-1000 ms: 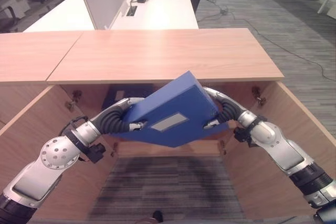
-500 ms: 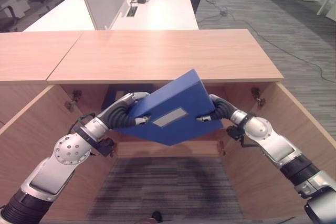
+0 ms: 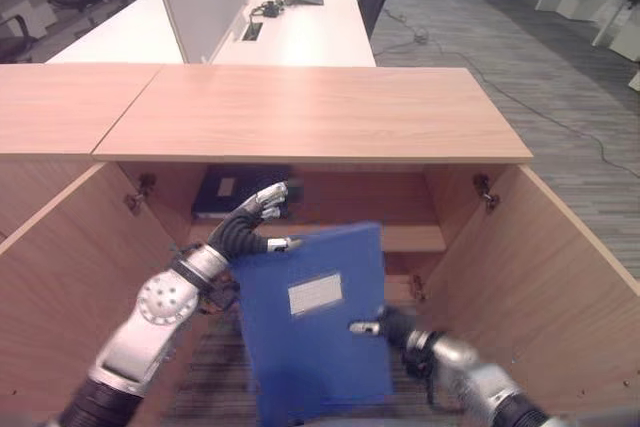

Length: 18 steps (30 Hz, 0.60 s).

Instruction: Put the empty folder in the office cabinet

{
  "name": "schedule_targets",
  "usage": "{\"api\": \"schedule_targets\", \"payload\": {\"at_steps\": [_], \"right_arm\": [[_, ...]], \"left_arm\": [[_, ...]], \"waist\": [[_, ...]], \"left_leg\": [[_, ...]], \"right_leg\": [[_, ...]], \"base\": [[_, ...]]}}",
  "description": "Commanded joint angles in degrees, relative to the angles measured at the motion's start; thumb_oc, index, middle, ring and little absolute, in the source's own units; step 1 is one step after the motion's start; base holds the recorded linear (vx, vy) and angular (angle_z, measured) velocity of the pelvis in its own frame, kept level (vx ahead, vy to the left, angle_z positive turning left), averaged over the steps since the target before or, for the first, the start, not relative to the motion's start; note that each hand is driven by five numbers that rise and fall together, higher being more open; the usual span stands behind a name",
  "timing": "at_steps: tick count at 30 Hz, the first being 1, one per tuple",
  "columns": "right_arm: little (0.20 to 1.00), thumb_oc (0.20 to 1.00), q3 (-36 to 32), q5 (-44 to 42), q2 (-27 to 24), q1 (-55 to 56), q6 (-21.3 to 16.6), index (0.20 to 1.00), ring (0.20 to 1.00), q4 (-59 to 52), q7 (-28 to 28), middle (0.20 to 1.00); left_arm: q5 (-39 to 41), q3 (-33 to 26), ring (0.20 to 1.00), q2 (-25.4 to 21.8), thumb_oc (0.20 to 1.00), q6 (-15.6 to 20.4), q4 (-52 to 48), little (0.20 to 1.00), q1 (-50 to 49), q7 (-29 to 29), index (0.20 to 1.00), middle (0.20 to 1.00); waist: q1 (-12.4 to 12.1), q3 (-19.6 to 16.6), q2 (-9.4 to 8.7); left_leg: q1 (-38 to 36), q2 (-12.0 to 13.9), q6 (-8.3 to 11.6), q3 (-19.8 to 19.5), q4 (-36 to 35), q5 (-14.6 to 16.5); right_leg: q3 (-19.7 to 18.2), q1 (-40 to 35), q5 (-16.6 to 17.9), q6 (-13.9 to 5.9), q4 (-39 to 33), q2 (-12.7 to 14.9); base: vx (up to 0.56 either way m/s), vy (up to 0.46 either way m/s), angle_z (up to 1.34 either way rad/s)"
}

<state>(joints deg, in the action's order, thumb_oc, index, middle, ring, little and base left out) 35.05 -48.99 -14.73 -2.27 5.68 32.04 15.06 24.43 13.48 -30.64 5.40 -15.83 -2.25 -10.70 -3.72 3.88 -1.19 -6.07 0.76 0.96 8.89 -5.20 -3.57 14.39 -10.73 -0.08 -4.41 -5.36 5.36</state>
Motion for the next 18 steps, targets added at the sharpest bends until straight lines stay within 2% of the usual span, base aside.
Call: {"api": "schedule_targets", "payload": {"at_steps": [1, 2, 4, 5, 6, 9, 10, 11, 12, 13, 15, 17, 18], "right_arm": [[0.200, 0.200, -9.6, -12.0, 10.3, 0.1, -2.1, 0.200, 0.200, -0.7, -5.2, 0.200], [0.200, 0.200, -11.8, -11.1, 8.9, 3.0, 0.6, 0.200, 0.200, -2.2, -4.2, 0.200], [0.200, 0.200, -14.6, -14.8, 7.6, 9.7, 0.0, 0.200, 0.200, -5.9, -7.0, 0.200], [0.200, 0.200, -14.9, -13.2, 7.2, 11.4, 0.8, 0.200, 0.200, -7.7, -6.9, 0.200], [0.200, 0.200, -15.4, -12.9, 6.6, 12.9, 1.8, 0.200, 0.200, -10.0, -6.4, 0.200], [0.200, 0.200, -15.7, -16.1, 7.2, 13.2, 1.1, 0.200, 0.200, -9.9, -7.5, 0.200], [0.200, 0.200, -15.9, -17.1, 7.6, 12.7, 1.0, 0.200, 0.200, -9.0, -7.2, 0.200], [0.200, 0.200, -15.9, -17.1, 7.6, 12.6, 1.0, 0.200, 0.200, -9.0, -7.2, 0.200], [0.200, 0.200, -15.9, -17.9, 7.7, 12.0, 0.6, 0.200, 0.200, -8.7, -7.4, 0.200], [0.200, 0.200, -16.2, -18.3, 7.6, 11.2, 0.1, 0.200, 0.200, -8.7, -7.4, 0.200], [0.200, 0.200, -16.3, -18.3, 7.4, 11.1, 0.1, 0.200, 0.200, -8.7, -7.1, 0.200], [0.200, 0.200, -16.7, -18.5, 7.2, 11.2, 0.1, 0.200, 0.200, -8.6, -6.5, 0.200], [0.200, 0.200, -16.7, -18.5, 7.2, 11.1, 0.1, 0.200, 0.200, -8.6, -6.5, 0.200]], "left_arm": [[4.0, -1.8, 1.000, 3.0, 1.000, -3.7, 7.2, 1.000, -6.1, 3.6, 1.000, 1.000], [2.8, -3.5, 1.000, 3.6, 1.000, -4.7, 9.0, 1.000, -8.9, 3.9, 1.000, 1.000], [-1.7, -6.4, 1.000, 4.4, 1.000, -7.0, 14.8, 1.000, -14.4, 4.2, 1.000, 1.000], [-3.5, -6.3, 1.000, 5.4, 1.000, -7.4, 19.7, 1.000, -15.5, 4.7, 1.000, 1.000], [-3.0, -5.4, 1.000, 7.1, 1.000, -8.7, 26.6, 1.000, -15.2, 5.6, 1.000, 1.000], [-1.9, -4.8, 1.000, 10.0, 1.000, -9.9, 38.2, 1.000, -14.2, 7.3, 1.000, 1.000], [-4.7, -4.2, 1.000, 10.9, 1.000, -10.2, 43.8, 1.000, -12.9, 8.2, 1.000, 1.000], [-4.7, -4.2, 1.000, 11.0, 1.000, -10.1, 43.9, 1.000, -12.8, 8.2, 1.000, 1.000], [-6.2, -4.1, 1.000, 11.3, 1.000, -10.4, 47.0, 1.000, -11.9, 8.6, 1.000, 1.000], [-7.9, -4.1, 1.000, 12.4, 1.000, -10.4, 52.7, 1.000, -10.7, 9.6, 1.000, 1.000], [-7.8, -4.4, 1.000, 13.2, 1.000, -10.4, 55.7, 1.000, -10.3, 10.3, 1.000, 1.000], [-9.9, -4.8, 1.000, 14.5, 1.000, -10.1, 62.2, 1.000, -9.2, 11.6, 1.000, 1.000], [-9.9, -4.8, 1.000, 14.5, 1.000, -10.0, 62.3, 1.000, -9.2, 11.6, 1.000, 1.000]], "waist": [[-1.1, 0.2, -0.09], [-0.8, 0.5, 0.00], [-0.2, 0.7, 0.05], [0.0, 0.6, 0.11], [0.5, 0.3, 0.29], [1.1, 0.0, 0.83], [1.6, 0.2, 1.32], [1.6, 0.2, 1.33], [1.8, 0.7, 1.85], [2.3, 1.3, 2.73], [2.6, 1.4, 3.05], [3.0, 2.2, 3.26], [3.0, 2.2, 3.24]], "left_leg": [[-2.2, 0.3, 1.38, -2.3, 0.2, 5.5], [-2.3, 0.3, 1.35, -2.1, 0.2, 5.6], [-2.1, 0.0, 1.23, -2.1, 0.2, 5.7], [-2.0, -0.2, 1.17, -2.1, 0.2, 5.7], [-1.6, -0.5, 0.97, -2.0, 0.2, 5.6], [-1.0, -1.1, 0.50, -2.1, 0.2, 5.5], [-0.7, -1.9, -0.15, -2.4, 0.2, 5.6], [-0.6, -1.9, -0.17, -2.4, 0.2, 5.6], [-0.8, -2.2, -0.55, -2.6, 0.2, 5.7], [-0.6, -3.1, -1.52, -3.1, 0.2, 5.8], [-0.5, -3.7, -2.04, -3.4, 0.2, 5.8], [-1.0, -5.0, -3.10, -4.2, 0.2, 5.9], [-0.9, -5.1, -3.12, -4.1, 0.2, 5.9]], "right_leg": [[3.6, 1.4, 3.0, -2.59, 0.4, 2.4], [3.4, 1.4, 3.0, -2.71, 0.4, 2.4], [3.2, 1.7, 3.1, -2.91, 0.4, 2.4], [3.1, 1.8, 3.2, -3.03, 0.4, 2.5], [2.9, 2.3, 3.5, -3.25, 0.4, 2.8], [2.8, 2.9, 4.0, -3.69, 0.4, 3.4], [2.6, 3.3, 4.7, -4.04, 1.0, 4.3], [2.6, 3.3, 4.7, -4.06, 1.0, 4.4], [2.3, 4.2, 4.4, -4.24, 3.3, 5.1], [1.6, 6.9, 3.9, -4.41, 8.8, 7.0], [1.2, 8.6, 4.3, -4.51, 11.5, 8.1], [0.0, 11.2, 7.3, -4.79, 17.9, 10.1], [0.0, 11.4, 7.3, -4.81, 18.0, 10.1]], "base": [[-0.02, 0.048, -0.08], [-0.03, 0.053, -0.04], [-0.01, 0.060, -0.05], [0.00, 0.087, -0.03], [0.00, 0.092, 0.01], [-0.01, 0.116, -0.01], [-0.02, 0.119, -0.01], [-0.03, 0.147, 0.01], [-0.05, 0.185, 0.01], [-0.06, 0.185, 0.01], [-0.03, 0.169, 0.00], [-0.01, 0.164, 0.00], [-0.03, 0.152, -0.04]]}}
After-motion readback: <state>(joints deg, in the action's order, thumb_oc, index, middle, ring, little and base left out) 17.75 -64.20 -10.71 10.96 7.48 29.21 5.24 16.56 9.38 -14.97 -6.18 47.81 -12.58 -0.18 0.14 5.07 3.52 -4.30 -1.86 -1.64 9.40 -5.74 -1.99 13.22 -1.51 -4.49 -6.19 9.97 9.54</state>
